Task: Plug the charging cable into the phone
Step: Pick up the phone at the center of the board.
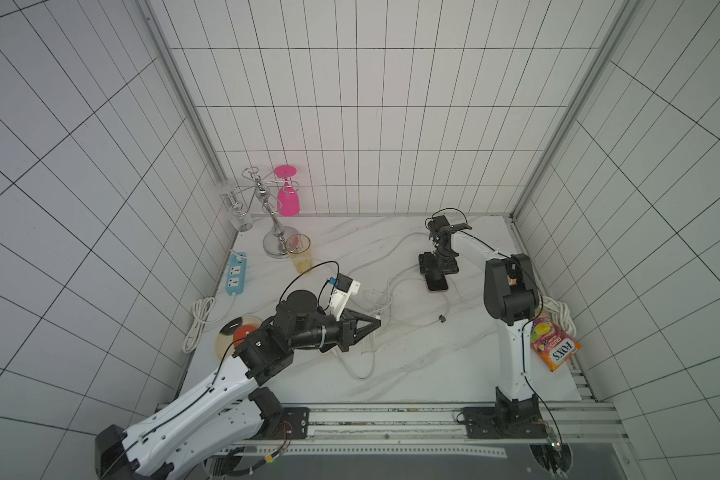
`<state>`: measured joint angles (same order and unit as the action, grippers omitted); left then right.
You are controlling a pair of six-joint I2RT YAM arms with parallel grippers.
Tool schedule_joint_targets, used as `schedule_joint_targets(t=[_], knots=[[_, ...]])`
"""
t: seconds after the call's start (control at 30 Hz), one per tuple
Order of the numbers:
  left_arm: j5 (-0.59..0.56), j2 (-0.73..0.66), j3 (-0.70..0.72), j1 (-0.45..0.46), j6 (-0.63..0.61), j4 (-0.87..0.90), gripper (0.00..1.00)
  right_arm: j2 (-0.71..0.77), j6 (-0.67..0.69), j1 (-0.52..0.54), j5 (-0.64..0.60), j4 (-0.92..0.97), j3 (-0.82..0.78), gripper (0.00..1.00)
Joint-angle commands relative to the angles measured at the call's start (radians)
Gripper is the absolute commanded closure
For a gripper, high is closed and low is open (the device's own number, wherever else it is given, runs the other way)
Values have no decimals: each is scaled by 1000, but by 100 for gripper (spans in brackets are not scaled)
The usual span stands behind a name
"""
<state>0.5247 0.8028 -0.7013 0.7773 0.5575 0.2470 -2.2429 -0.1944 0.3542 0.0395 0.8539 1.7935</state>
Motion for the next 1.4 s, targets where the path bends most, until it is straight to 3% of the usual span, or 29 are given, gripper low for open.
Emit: schedule_joint_targets(t=[0.0,0.17,0.4,0.57,0.73,0.9,1.07,1.37], knots=[[14,-2,-28,2,-14,2,100,-57,12,5,-1,39,9,20],[8,-10,-24,2,-16,6,100,-67,11,6,-21,42,16,30],[-16,-9,-15,2,-4,11,100,-2,-51,3,-13,12,39,58],[-77,-18,-11,2,6,21,100,164,-121,2,-2,-91,-24,80],[-113,-12,-12,2,6,17,100,311,-187,-18,43,-109,-74,84],[-108,44,-48,2,-31,32,100,526,-388,-51,153,-188,-259,94],[-56,187,-153,2,-96,90,100,808,-595,-51,215,-289,-468,98],[58,415,-291,6,-122,94,100,1076,-675,-4,235,-244,-612,98]])
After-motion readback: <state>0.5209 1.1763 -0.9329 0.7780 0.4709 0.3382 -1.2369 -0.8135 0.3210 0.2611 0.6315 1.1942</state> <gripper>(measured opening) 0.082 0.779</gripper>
